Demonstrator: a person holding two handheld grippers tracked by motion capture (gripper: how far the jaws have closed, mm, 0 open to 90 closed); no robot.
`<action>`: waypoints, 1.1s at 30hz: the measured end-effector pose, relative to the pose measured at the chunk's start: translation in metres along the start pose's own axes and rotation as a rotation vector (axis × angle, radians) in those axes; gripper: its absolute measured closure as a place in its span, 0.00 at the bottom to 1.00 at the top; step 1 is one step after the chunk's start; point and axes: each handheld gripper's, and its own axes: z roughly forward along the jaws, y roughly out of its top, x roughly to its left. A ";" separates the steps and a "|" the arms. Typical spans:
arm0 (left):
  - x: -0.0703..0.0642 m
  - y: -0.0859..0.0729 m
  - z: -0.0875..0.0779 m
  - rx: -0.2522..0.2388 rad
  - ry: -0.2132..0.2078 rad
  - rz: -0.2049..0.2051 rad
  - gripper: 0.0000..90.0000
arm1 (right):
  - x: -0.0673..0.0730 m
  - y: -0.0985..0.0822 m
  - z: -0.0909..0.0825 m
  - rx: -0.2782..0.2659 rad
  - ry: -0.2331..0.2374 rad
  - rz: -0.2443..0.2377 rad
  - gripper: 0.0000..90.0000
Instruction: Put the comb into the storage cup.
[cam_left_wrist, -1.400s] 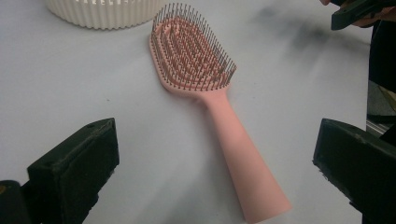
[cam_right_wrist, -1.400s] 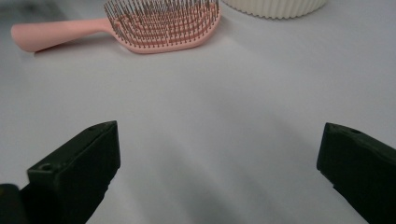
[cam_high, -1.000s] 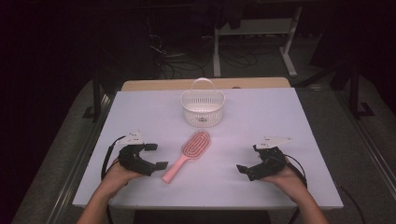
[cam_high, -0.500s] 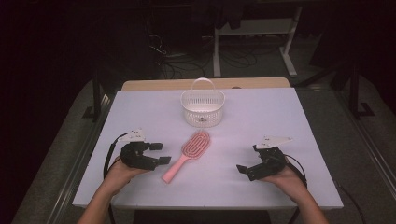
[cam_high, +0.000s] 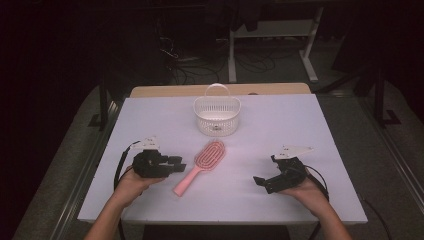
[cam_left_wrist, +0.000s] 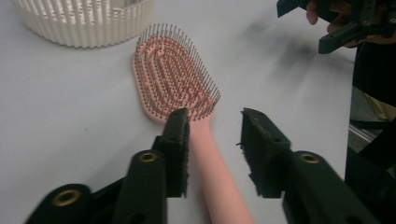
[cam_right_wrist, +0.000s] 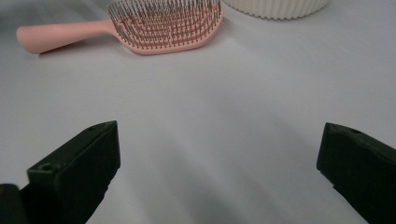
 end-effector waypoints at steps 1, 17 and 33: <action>-0.001 0.001 0.000 0.001 -0.003 0.000 0.77 | 0.000 0.000 0.000 0.000 0.000 -0.001 0.00; -0.015 0.015 0.023 0.041 -0.050 0.035 1.00 | 0.000 0.000 0.000 0.001 0.003 0.001 0.00; -0.025 0.011 0.046 0.120 -0.072 0.065 1.00 | 0.000 0.000 -0.001 0.000 0.007 0.006 0.00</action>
